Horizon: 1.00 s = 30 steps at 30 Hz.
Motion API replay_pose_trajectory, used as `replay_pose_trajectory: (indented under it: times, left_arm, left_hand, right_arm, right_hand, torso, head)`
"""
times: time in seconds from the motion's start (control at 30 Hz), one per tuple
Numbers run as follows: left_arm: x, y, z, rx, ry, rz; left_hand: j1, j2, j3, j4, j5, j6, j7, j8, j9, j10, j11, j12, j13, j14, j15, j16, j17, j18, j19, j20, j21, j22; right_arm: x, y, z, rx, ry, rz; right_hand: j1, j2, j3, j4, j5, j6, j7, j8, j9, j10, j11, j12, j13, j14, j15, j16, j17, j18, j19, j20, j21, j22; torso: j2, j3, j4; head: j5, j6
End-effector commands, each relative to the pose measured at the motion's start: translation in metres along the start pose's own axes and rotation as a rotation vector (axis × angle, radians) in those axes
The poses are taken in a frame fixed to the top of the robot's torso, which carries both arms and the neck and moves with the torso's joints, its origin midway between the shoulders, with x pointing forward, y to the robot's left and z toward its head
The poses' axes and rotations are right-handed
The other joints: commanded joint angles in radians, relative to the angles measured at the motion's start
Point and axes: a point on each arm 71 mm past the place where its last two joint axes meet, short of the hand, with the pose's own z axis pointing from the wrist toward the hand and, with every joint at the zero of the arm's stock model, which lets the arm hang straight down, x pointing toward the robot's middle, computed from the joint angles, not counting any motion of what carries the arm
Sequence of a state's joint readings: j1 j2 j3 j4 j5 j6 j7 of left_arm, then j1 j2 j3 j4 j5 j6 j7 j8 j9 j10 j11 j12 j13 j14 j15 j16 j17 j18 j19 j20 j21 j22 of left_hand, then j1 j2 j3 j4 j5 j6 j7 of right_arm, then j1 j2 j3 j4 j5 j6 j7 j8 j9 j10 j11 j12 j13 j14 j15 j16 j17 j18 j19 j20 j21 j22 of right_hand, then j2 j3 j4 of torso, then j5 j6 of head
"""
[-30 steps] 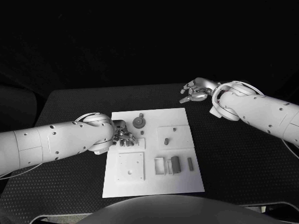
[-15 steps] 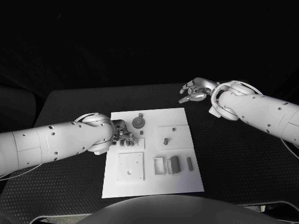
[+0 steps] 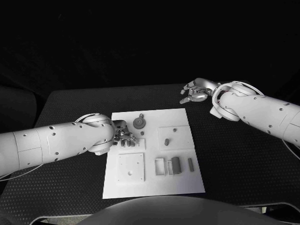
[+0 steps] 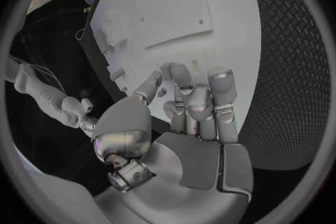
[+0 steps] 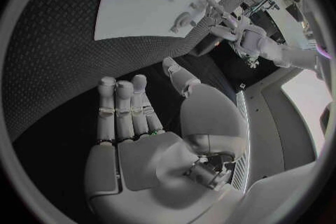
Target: Assemble the parts on the task board
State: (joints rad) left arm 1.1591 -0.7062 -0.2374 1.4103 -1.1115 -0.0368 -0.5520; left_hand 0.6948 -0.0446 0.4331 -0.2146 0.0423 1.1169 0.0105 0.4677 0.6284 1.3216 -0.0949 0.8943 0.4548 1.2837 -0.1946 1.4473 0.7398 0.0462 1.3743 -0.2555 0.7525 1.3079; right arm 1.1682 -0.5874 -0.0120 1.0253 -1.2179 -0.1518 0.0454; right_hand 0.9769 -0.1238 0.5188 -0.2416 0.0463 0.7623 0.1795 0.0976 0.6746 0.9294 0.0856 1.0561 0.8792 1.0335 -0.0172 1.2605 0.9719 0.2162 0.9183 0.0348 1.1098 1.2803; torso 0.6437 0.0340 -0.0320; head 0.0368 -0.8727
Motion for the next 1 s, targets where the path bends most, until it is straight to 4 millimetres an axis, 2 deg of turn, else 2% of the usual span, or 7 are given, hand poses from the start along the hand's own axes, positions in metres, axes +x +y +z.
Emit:
replay_pose_trajectory:
  times: [0.03,0.23,0.37,0.53,0.77,0.87,1.0]
  left_arm:
    - [0.0,-0.001,-0.001,0.016,0.004,-0.003]
    - [-0.001,0.003,-0.008,0.026,0.033,-0.056]
    - [-0.013,0.002,-0.014,0.033,0.018,-0.065]
    - [-0.036,0.003,-0.024,0.03,0.018,-0.099]
    - [-0.093,0.007,-0.037,0.034,-0.043,-0.102]
    - [-0.109,0.011,-0.035,0.005,-0.052,-0.096]
    - [-0.122,0.017,-0.022,-0.05,-0.056,-0.048]
  left_hand:
    - [-0.008,0.002,-0.003,-0.008,0.006,0.003,0.003,0.006,-0.001,0.007,-0.001,-0.003,0.001,0.0,-0.009,0.002,0.002,0.046,0.001,-0.004,0.004,0.016]
    - [-0.028,-0.029,-0.012,-0.006,0.006,0.002,0.003,0.007,-0.002,0.007,0.0,-0.004,0.001,-0.001,-0.008,0.001,0.002,0.046,-0.001,-0.004,0.003,0.015]
    - [-0.033,-0.035,-0.012,-0.005,0.006,0.002,0.003,0.007,-0.003,0.007,-0.001,-0.004,0.002,0.0,-0.008,0.001,0.002,0.046,-0.001,-0.004,0.002,0.015]
    - [-0.039,-0.027,-0.007,0.0,0.006,-0.007,0.005,0.003,-0.005,0.002,0.001,-0.007,0.001,-0.002,-0.008,-0.003,0.0,0.046,-0.003,-0.005,-0.001,0.013]
    - [-0.006,-0.007,0.013,-0.036,0.006,-0.113,0.034,-0.049,-0.026,-0.039,0.026,-0.032,0.004,-0.006,0.015,-0.029,-0.014,0.051,-0.014,-0.01,-0.021,0.003]
    - [-0.018,-0.001,0.009,-0.03,0.006,-0.111,0.038,-0.045,-0.025,-0.036,0.031,-0.037,0.005,-0.004,0.021,-0.03,-0.014,0.048,-0.013,-0.007,-0.023,0.002]
    - [-0.051,-0.005,0.001,-0.009,0.006,-0.111,0.039,-0.042,-0.025,-0.034,0.031,-0.042,0.006,-0.003,0.021,-0.032,-0.014,0.046,-0.013,-0.005,-0.026,0.001]
  right_arm:
    - [0.001,0.001,0.0,-0.003,0.01,-0.007]
    - [0.001,0.001,0.001,-0.004,0.011,-0.007]
    - [0.001,0.001,0.001,-0.003,0.01,-0.007]
    - [0.0,-0.001,0.001,0.001,0.009,-0.008]
    - [0.0,-0.002,0.001,0.005,0.009,-0.008]
    - [0.0,-0.001,0.001,0.003,0.01,-0.008]
    - [0.001,0.0,0.002,0.001,0.01,-0.008]
  right_hand:
    - [-0.006,0.001,0.0,0.006,0.002,-0.012,0.019,0.006,-0.001,-0.009,-0.001,0.004,-0.002,-0.002,-0.006,0.003,-0.001,0.046,-0.002,-0.008,-0.003,-0.001]
    - [-0.006,0.001,0.0,0.006,0.002,-0.012,0.019,0.006,-0.001,-0.009,-0.001,0.004,-0.002,-0.003,-0.006,0.003,-0.002,0.046,-0.002,-0.008,-0.003,-0.001]
    - [-0.007,0.001,0.0,0.006,0.002,-0.012,0.019,0.006,-0.002,-0.009,-0.001,0.005,-0.002,-0.003,-0.006,0.003,-0.002,0.046,-0.002,-0.008,-0.003,-0.001]
    - [-0.007,0.001,0.0,0.007,0.002,-0.012,0.019,0.006,-0.002,-0.009,-0.001,0.005,-0.002,-0.003,-0.006,0.003,-0.002,0.046,-0.002,-0.008,-0.003,-0.001]
    - [-0.008,0.001,0.0,0.007,0.002,-0.012,0.019,0.006,-0.002,-0.009,0.0,0.005,-0.002,-0.002,-0.006,0.003,-0.002,0.046,-0.002,-0.008,-0.003,-0.001]
    - [-0.008,0.001,0.0,0.007,0.002,-0.012,0.019,0.006,-0.002,-0.009,0.0,0.005,-0.002,-0.002,-0.006,0.004,-0.002,0.046,-0.002,-0.008,-0.003,-0.001]
    - [-0.008,0.001,0.0,0.008,0.002,-0.012,0.019,0.006,-0.002,-0.009,0.0,0.005,-0.002,-0.002,-0.006,0.004,-0.002,0.046,-0.002,-0.008,-0.003,-0.001]
  torso:
    - [0.0,0.0007,-0.0012]
    - [0.0,0.0002,-0.0019]
    - [-0.001,0.0005,-0.0004]
    - [0.0,0.0008,-0.0002]
    - [-0.001,0.0015,-0.0006]
    - [-0.001,0.0025,-0.0009]
    - [0.0,0.001,-0.0013]
  head:
    - [0.001,0.0]
    - [-0.002,0.0]
    - [-0.001,0.0]
    - [-0.001,0.0]
    - [0.004,0.0]
    - [0.005,0.0]
    - [0.005,0.0]
